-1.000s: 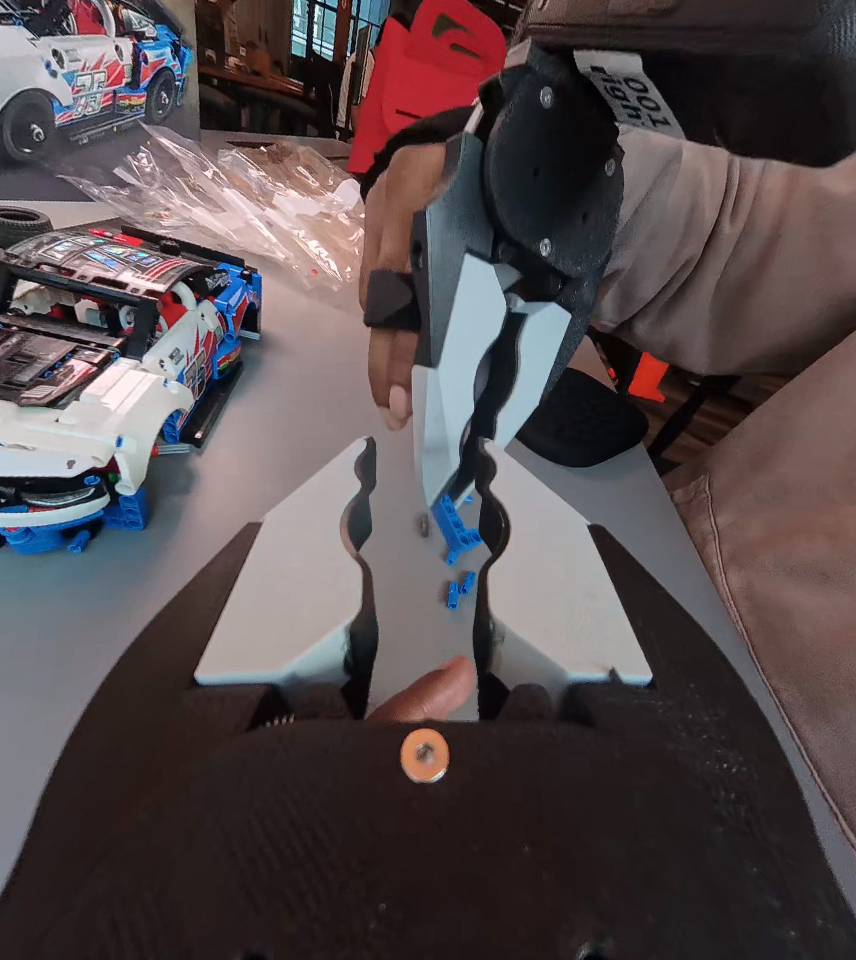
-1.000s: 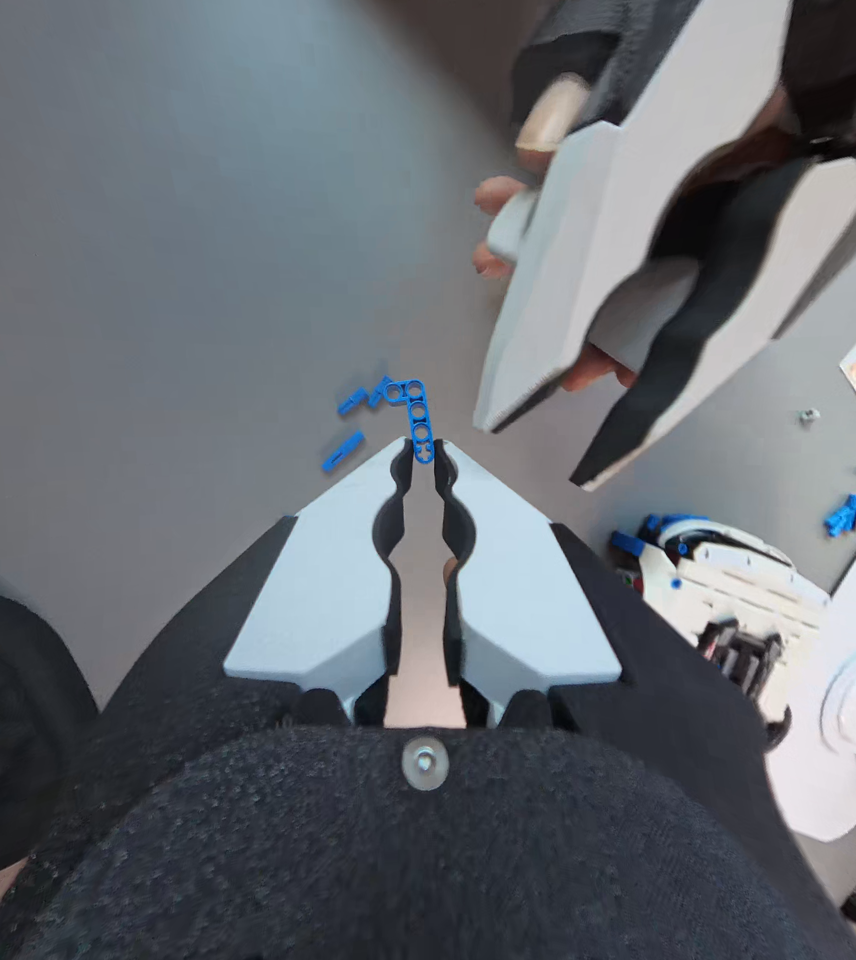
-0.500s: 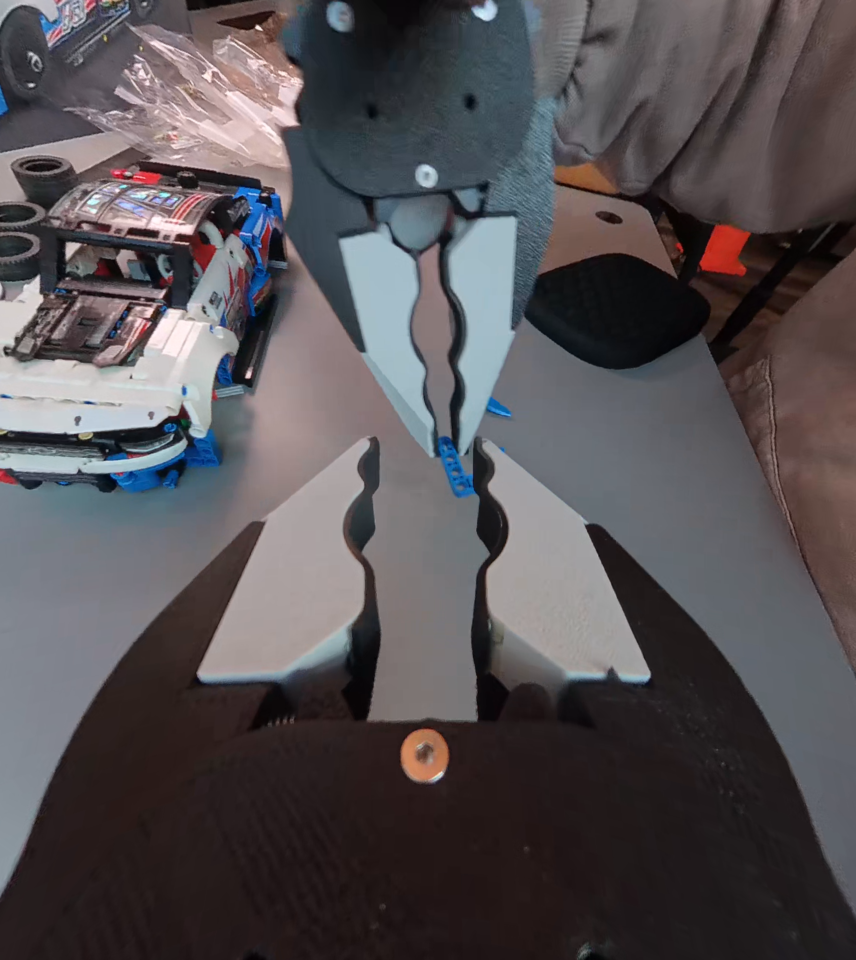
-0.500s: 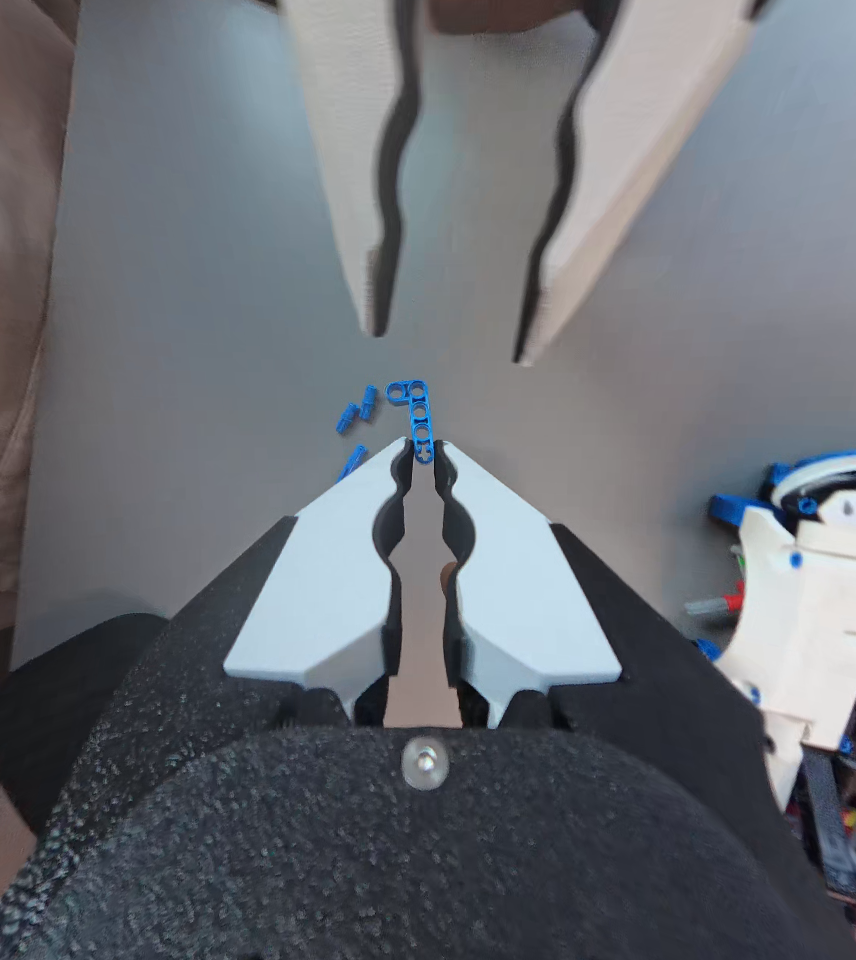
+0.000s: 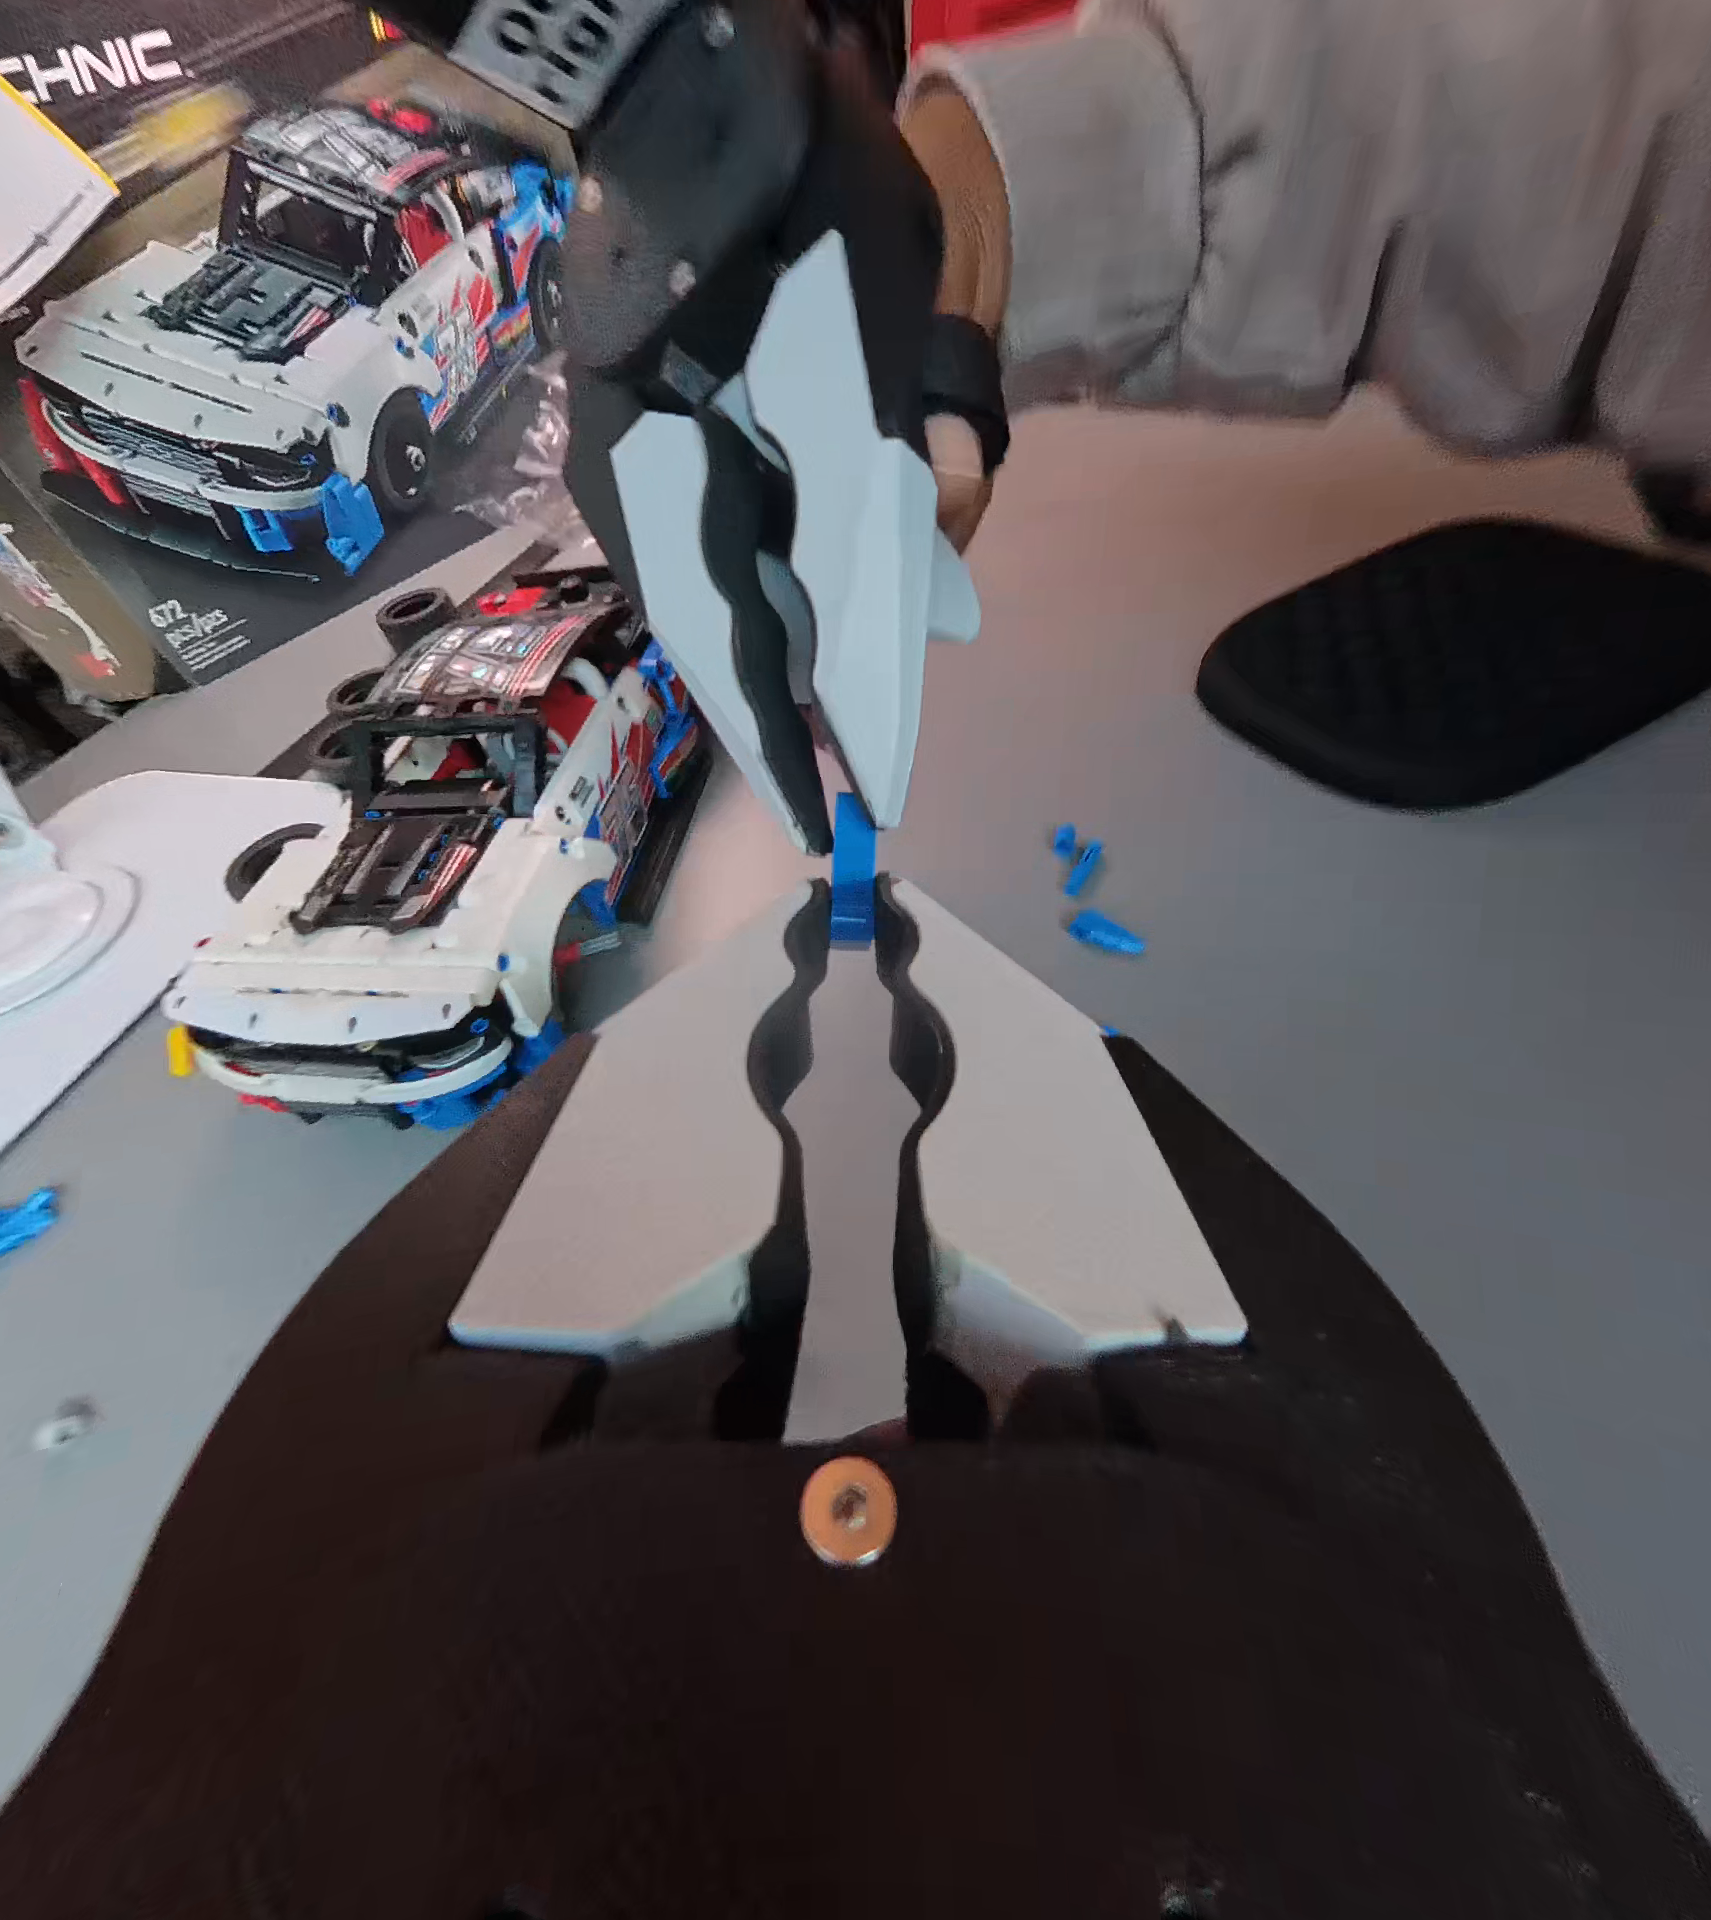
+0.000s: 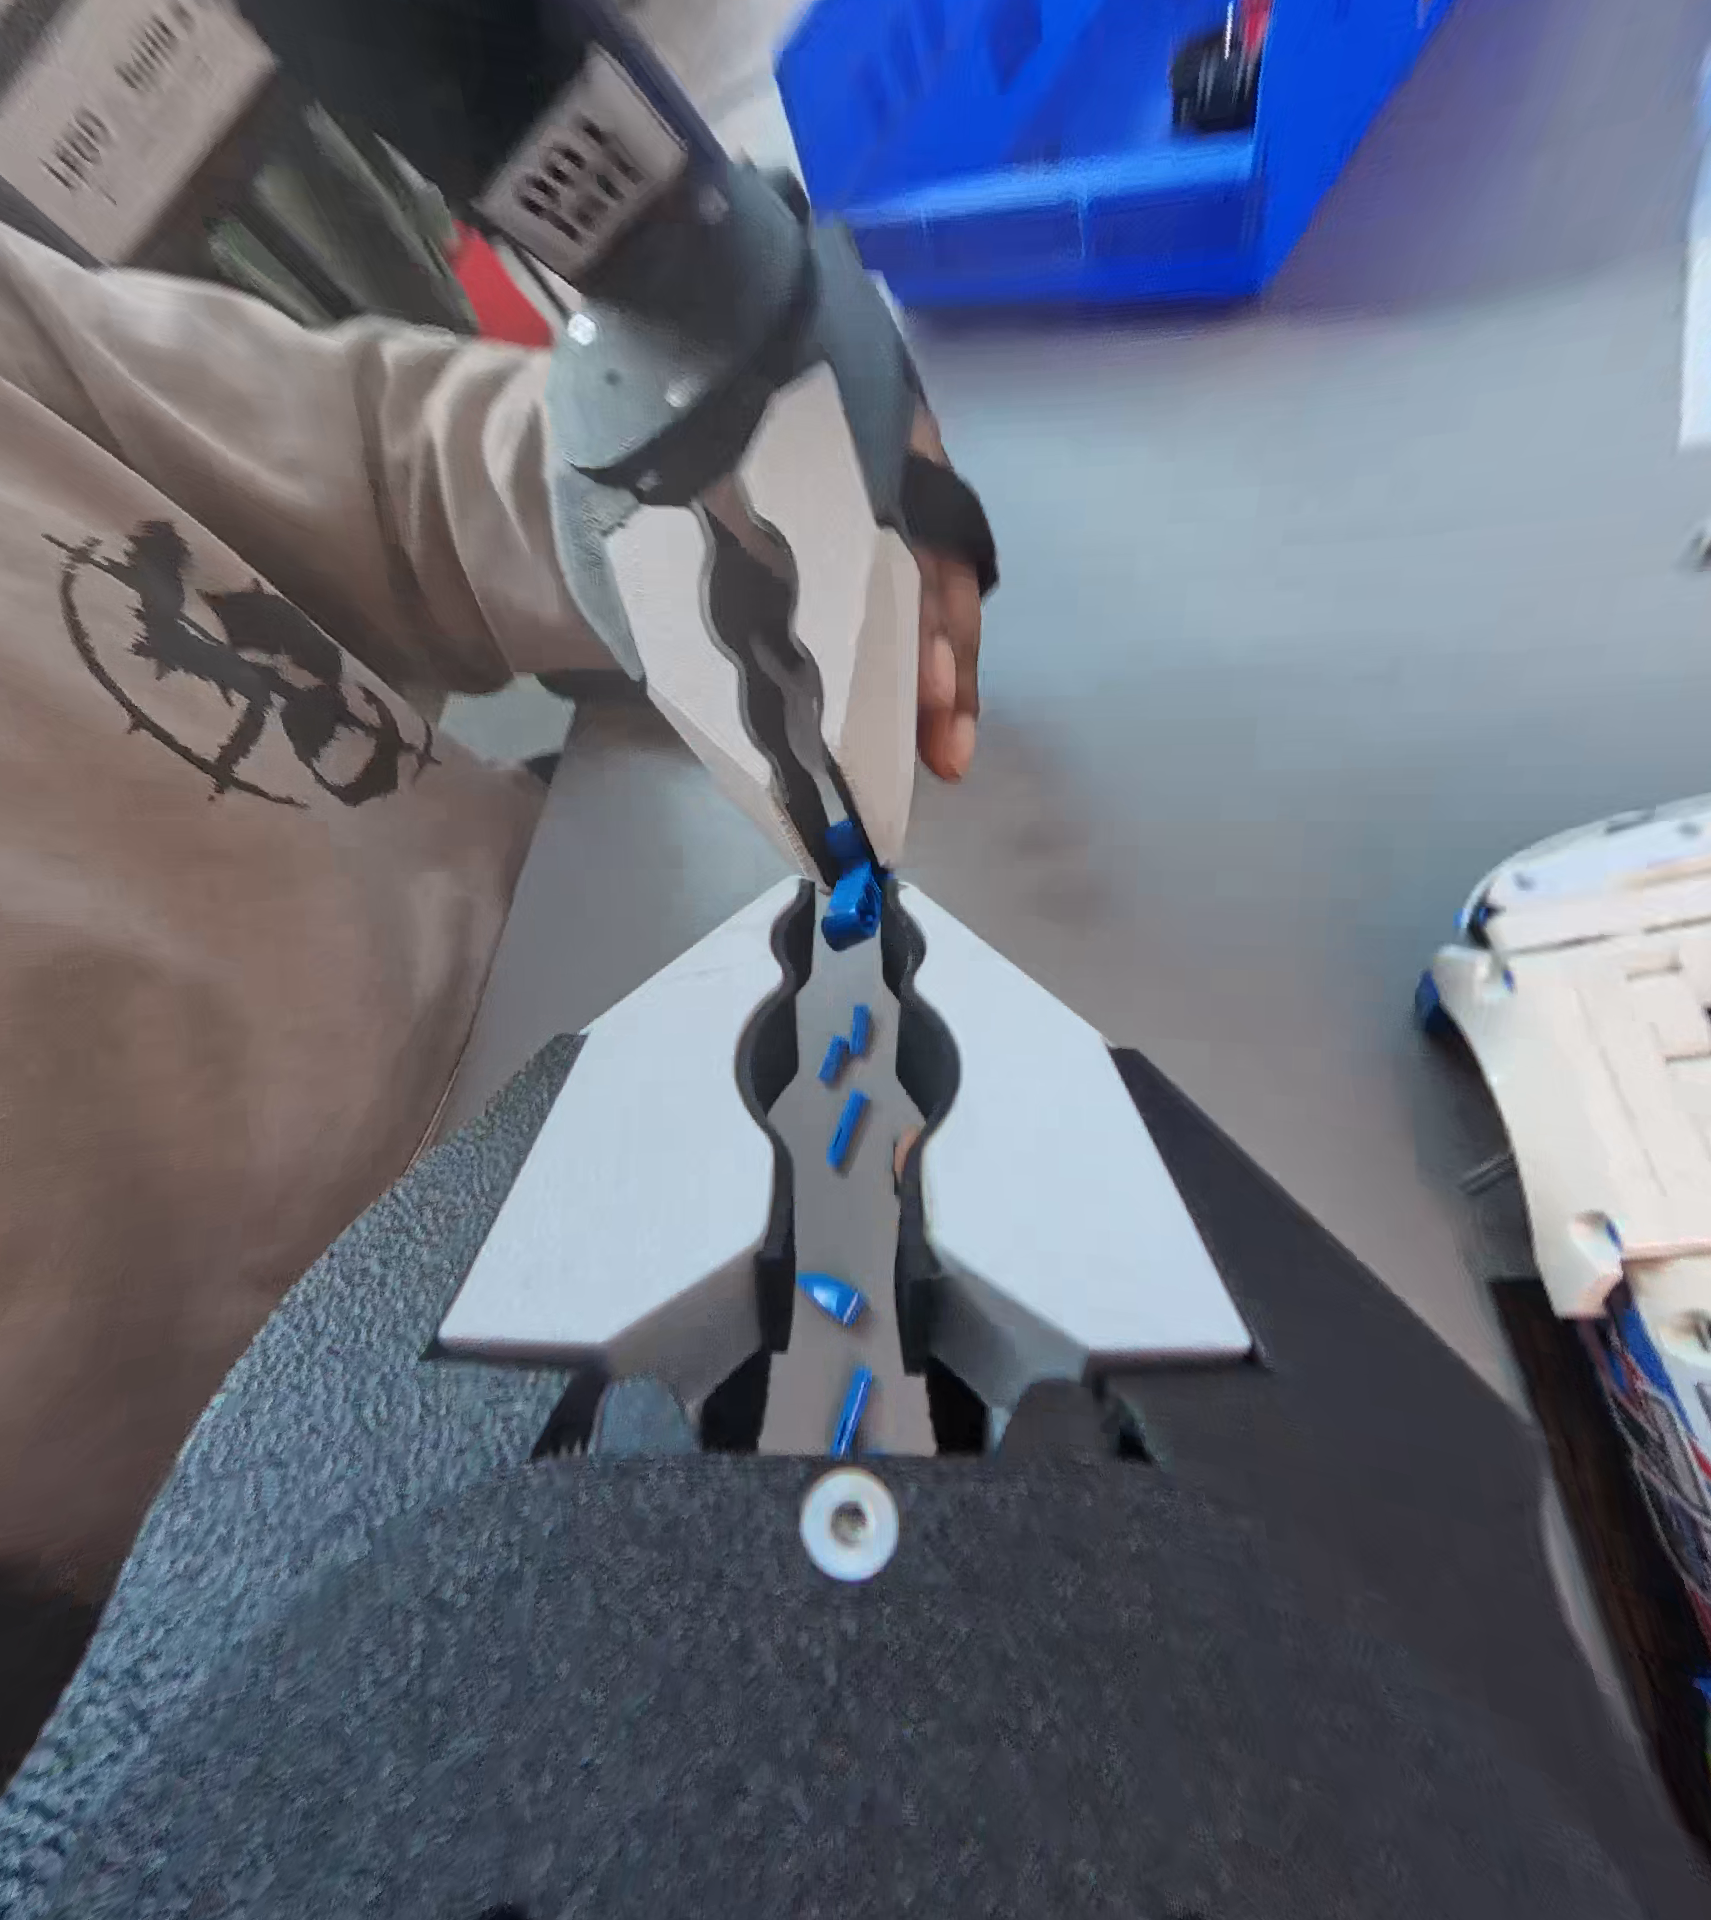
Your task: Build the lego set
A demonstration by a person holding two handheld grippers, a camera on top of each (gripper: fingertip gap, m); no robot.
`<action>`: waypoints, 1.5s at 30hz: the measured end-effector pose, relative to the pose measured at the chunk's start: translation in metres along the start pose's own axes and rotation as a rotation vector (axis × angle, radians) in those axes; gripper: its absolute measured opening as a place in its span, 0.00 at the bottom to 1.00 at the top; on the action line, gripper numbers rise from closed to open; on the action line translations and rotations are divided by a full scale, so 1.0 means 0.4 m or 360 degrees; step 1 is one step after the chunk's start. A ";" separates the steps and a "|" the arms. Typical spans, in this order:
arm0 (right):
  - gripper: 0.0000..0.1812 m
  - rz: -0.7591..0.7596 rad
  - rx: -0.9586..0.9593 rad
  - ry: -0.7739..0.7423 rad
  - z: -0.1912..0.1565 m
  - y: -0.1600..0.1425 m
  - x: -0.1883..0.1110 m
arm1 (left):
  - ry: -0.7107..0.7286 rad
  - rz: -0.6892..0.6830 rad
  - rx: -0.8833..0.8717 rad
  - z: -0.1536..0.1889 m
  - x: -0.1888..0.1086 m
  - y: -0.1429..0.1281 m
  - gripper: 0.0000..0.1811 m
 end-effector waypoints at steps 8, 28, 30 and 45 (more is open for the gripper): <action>0.03 0.0690 -0.0361 -0.0038 -0.076 -0.037 -0.011 | -0.0425 0.0705 -0.1018 -0.026 -0.012 0.019 0.03; 0.03 0.0231 0.0842 0.0275 0.071 -0.092 0.041 | -0.0208 -0.0267 0.0047 0.013 0.020 -0.072 0.12; 0.03 0.0215 0.0862 0.0286 0.078 -0.088 0.052 | -0.0204 -0.0276 0.0092 0.020 0.026 -0.074 0.12; 0.04 -0.0022 0.0959 0.0267 0.129 -0.115 0.098 | -0.0190 -0.0404 0.0280 0.040 0.039 -0.082 0.03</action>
Point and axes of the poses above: each gripper's, where its closed fingertips meet, x out along the fingers, y out of its top, z = x × y across the jaws, the point moved 9 cm from there along -x, back along the fingers, and after that the axes turned 10 degrees about x, right-handed, at the moved point
